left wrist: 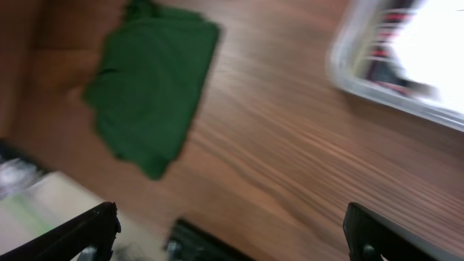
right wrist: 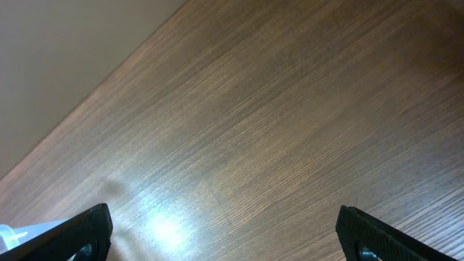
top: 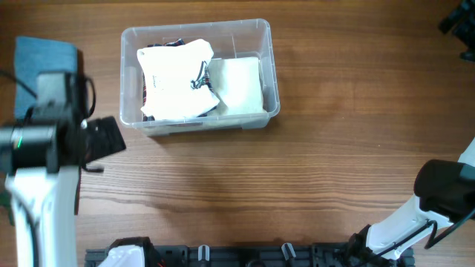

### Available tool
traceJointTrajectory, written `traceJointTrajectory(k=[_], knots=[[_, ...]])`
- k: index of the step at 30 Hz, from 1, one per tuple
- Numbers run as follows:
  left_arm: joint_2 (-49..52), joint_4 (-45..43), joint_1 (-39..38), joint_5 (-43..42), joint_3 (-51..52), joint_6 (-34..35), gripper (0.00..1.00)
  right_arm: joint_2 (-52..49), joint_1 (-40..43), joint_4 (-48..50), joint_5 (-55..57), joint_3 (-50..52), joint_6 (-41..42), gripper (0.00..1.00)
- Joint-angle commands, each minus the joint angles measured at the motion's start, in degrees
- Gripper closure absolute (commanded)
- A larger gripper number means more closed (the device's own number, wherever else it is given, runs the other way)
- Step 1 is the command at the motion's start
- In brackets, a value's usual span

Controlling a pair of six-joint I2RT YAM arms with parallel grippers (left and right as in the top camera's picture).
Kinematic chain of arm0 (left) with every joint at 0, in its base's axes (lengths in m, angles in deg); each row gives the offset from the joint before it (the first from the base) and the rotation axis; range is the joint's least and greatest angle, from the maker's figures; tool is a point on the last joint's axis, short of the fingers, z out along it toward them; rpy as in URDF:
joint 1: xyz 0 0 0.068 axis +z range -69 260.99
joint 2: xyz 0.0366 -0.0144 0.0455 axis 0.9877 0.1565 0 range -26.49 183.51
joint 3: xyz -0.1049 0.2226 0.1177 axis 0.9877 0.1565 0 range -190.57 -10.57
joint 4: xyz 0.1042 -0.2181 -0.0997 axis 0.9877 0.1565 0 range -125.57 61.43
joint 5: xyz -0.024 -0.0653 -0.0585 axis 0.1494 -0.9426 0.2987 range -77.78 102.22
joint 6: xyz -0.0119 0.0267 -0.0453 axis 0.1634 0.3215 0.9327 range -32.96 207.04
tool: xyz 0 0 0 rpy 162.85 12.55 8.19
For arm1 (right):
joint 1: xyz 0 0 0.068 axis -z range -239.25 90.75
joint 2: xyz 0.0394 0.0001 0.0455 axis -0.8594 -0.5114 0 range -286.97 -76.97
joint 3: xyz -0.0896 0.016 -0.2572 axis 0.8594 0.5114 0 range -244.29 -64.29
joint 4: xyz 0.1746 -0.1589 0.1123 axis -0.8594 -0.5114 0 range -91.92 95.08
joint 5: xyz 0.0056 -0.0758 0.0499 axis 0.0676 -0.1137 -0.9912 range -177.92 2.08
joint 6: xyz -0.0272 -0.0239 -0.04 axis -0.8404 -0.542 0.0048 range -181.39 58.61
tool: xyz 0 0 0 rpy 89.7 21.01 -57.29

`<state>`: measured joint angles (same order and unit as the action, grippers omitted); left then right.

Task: Pack container
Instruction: 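Reach the left gripper to the green shirt at the left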

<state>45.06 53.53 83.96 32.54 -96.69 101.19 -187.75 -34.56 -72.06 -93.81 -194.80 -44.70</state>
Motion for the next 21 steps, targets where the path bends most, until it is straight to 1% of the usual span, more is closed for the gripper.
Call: traceJointTrajectory(k=[1,4,6,9,12,17,19,21], knots=[[7.58,-0.46,-0.07,13.14,-0.39,3.04,0.0,-0.39,-0.07,0.11,0.57,-0.07,0.42,0.0],[13.44,-1.05,-0.02,17.77,-0.39,3.06,0.0,-0.39,-0.07,0.09,0.57,-0.07,0.42,0.0],[17.53,-1.18,0.9,18.36,-0.35,3.06,0.0,-0.39,-0.07,0.09,0.57,-0.07,0.42,0.0],[20.2,-1.27,2.84,18.29,-0.31,3.15,0.0,-0.39,-0.07,0.11,0.57,-0.07,0.42,0.0],[20.17,-2.6,5.38,18.01,-0.07,4.72,0.0,-0.39,-0.07,0.11,0.57,-0.07,0.42,0.0],[20.11,-6.45,12.41,10.49,0.87,4.09,0.0,-0.39,-0.07,0.11,0.57,-0.07,0.42,0.0],[20.13,-8.46,14.51,10.29,2.58,3.32,0.0,-0.39,-0.07,0.11,0.57,-0.07,0.44,0.0],[20.13,-10.23,15.91,9.99,5.22,0.81,0.0,-0.39,-0.07,0.11,0.57,-0.07,0.42,0.0]])
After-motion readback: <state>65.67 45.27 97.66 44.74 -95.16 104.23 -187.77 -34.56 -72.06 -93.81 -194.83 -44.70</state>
